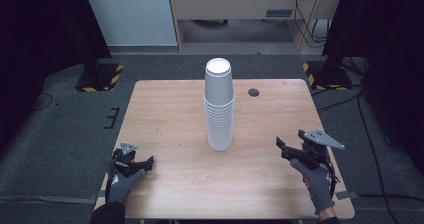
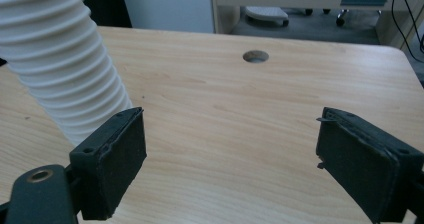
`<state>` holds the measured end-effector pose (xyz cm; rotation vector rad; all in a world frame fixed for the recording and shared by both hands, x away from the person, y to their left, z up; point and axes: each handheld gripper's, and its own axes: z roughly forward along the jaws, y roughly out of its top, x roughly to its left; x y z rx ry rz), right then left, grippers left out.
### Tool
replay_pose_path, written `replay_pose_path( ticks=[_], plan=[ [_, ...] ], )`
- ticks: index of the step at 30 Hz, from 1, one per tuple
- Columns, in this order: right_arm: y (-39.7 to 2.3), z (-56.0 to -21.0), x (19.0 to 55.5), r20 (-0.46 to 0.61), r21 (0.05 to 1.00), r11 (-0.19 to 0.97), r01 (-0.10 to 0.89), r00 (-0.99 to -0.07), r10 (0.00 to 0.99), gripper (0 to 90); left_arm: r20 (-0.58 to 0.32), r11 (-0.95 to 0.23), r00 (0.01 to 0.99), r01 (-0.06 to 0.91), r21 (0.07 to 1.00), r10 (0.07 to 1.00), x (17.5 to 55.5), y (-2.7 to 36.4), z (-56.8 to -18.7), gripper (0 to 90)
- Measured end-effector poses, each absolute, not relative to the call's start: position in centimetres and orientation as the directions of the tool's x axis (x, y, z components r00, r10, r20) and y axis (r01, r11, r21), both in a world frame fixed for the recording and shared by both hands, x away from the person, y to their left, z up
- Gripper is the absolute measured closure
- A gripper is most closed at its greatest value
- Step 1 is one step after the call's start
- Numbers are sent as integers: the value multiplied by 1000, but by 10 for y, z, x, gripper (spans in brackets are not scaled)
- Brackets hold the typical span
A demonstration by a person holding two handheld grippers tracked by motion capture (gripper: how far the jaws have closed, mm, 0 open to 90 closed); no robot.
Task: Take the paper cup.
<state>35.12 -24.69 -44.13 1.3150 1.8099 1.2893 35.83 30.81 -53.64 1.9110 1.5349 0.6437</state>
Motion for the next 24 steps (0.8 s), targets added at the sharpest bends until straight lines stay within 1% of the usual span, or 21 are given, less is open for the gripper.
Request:
replay_pose_path(
  ticks=[8,24],
  plan=[
    [-241,-420,350,85,936,62,345,-394,915,129,3,-152,214,687,711,977,358,308,-536,60],
    [-220,-386,353,91,955,48,292,-443,892,130,3,-152,214,687,711,977,358,308,-536,60]
  ],
)
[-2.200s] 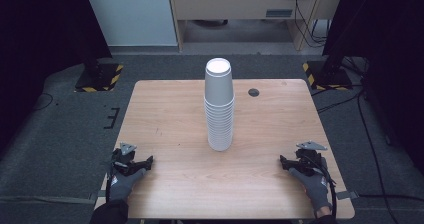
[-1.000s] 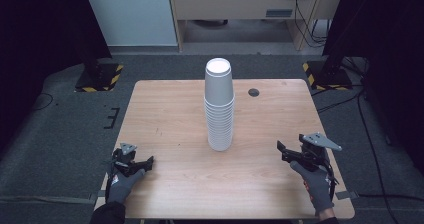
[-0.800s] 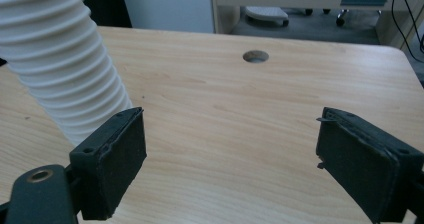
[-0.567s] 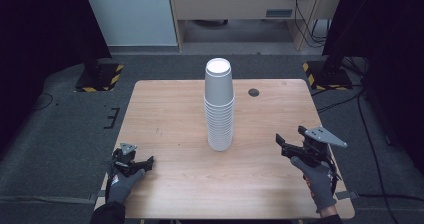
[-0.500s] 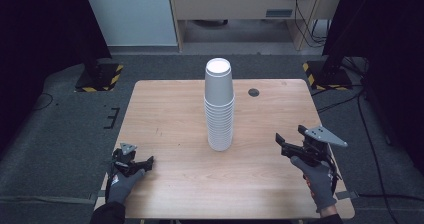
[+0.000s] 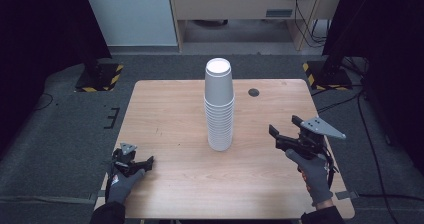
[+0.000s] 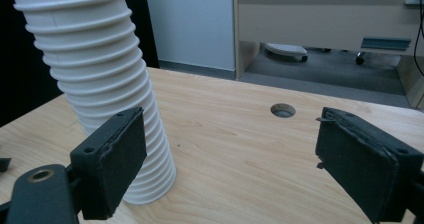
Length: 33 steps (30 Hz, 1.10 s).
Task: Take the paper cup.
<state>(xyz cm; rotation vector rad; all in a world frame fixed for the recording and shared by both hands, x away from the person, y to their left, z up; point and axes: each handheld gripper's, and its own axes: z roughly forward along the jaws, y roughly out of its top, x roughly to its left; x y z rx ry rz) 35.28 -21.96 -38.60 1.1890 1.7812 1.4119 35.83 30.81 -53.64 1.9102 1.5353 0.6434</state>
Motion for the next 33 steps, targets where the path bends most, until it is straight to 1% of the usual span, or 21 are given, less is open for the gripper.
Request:
replay_pose_path(
  ticks=[7,20,33],
  plan=[
    [-213,-375,355,103,961,30,276,-455,885,131,3,-152,214,687,711,977,358,308,-536,60],
    [-194,-352,361,92,972,27,234,-483,870,131,5,-155,215,688,709,977,358,308,-536,59],
    [-183,-339,367,94,977,19,214,-503,859,133,3,-152,214,687,711,977,358,308,-536,59]
  ],
)
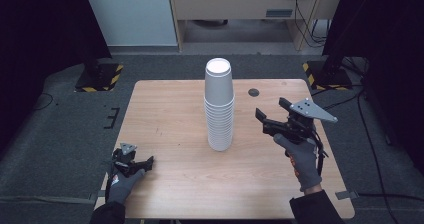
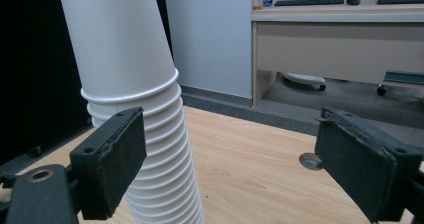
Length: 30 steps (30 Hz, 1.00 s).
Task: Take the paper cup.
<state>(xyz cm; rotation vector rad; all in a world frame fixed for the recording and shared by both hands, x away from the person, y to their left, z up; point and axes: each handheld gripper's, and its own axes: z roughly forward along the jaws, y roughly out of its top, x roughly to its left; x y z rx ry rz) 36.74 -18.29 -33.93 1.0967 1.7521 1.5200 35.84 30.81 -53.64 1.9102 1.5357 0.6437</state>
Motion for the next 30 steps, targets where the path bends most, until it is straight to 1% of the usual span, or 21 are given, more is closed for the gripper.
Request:
replay_pose_path(
  ticks=[11,30],
  plan=[
    [-170,-332,371,87,980,20,197,-522,848,133,3,-153,214,687,710,977,358,308,-536,58],
    [-136,-314,381,74,986,27,166,-573,817,128,3,-152,214,687,710,977,358,308,-536,58]
  ],
)
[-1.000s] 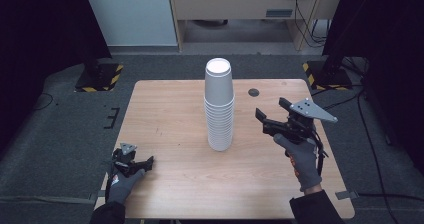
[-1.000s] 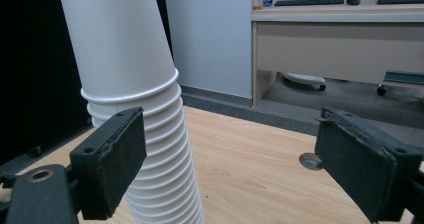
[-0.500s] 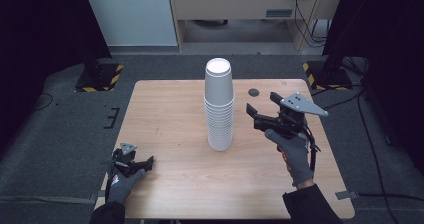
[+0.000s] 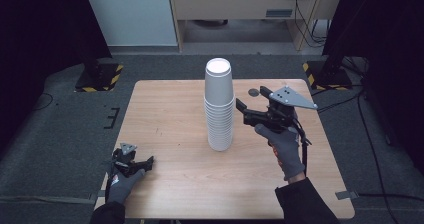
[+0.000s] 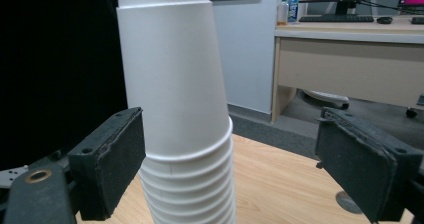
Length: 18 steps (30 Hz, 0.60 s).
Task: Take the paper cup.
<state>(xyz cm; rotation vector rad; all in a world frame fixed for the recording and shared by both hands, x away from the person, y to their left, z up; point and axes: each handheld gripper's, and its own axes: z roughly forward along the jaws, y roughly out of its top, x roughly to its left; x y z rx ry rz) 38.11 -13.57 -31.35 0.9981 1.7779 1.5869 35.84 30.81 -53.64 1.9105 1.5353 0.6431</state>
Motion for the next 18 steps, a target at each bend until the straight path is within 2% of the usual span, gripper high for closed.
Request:
replay_pose_path(
  ticks=[18],
  plan=[
    [-97,-307,399,47,985,65,162,-608,793,124,3,-153,215,687,710,977,358,308,-536,57]
  ],
)
